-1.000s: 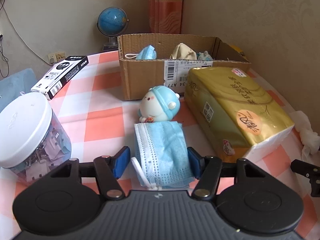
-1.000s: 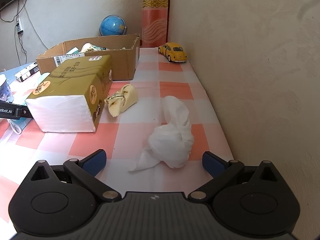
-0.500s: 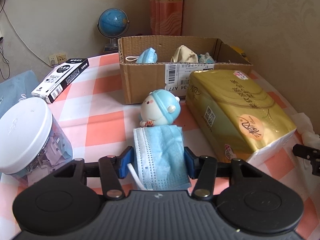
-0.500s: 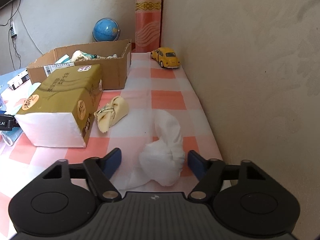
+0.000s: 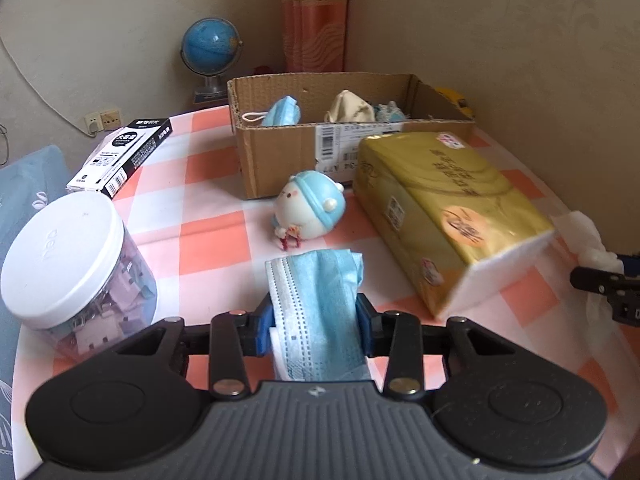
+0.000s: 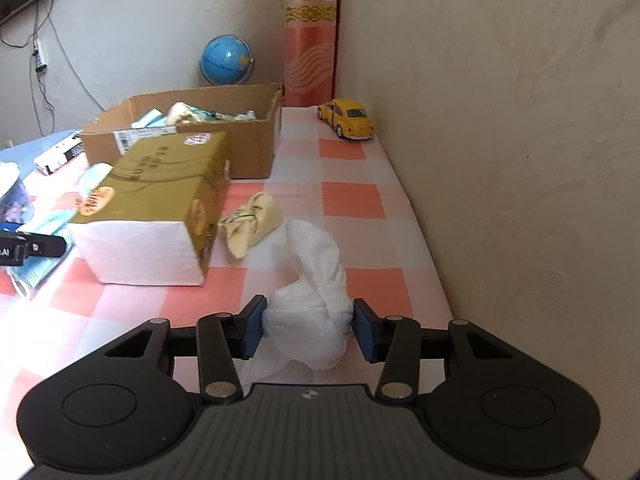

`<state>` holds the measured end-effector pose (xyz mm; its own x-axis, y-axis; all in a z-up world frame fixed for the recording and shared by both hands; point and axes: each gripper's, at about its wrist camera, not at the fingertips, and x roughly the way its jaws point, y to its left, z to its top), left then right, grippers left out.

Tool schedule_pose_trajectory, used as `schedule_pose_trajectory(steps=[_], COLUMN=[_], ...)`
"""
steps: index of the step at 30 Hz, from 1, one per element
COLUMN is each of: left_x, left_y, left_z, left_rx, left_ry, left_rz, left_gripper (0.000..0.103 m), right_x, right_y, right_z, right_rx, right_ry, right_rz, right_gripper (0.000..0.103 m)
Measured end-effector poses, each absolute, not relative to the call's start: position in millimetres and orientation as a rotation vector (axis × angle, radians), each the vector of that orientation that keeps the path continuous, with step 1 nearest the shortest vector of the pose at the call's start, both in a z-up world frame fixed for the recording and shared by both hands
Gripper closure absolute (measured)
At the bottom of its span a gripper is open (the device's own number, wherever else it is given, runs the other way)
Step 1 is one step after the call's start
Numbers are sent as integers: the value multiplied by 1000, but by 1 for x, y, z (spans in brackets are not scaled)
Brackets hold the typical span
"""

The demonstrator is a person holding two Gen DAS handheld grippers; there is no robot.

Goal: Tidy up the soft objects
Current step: 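Close the right tool on the white tissue while the left closes on the blue mask, then lift the tissue with the right tool and drop it into the box while the left holds the mask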

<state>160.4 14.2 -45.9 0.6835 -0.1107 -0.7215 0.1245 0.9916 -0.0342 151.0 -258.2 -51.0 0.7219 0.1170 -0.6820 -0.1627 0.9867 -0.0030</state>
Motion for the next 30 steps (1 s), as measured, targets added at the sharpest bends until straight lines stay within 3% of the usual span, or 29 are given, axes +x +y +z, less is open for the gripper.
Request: schedule_pose_trajectory(steps=[17,30], left_x=[108,116], left_y=[-7,-3], left_z=[-2,11], left_rx=[9,-17], left_ry=[772,700], left_rz=[-354,-327], left_gripper=[65,65], right_x=[116,179], right_y=[-228,-198], right_z=[-12,32], right_rx=[-112,-153], right_ry=[740,661], right_rz=[391,445], right_gripper=[52,52])
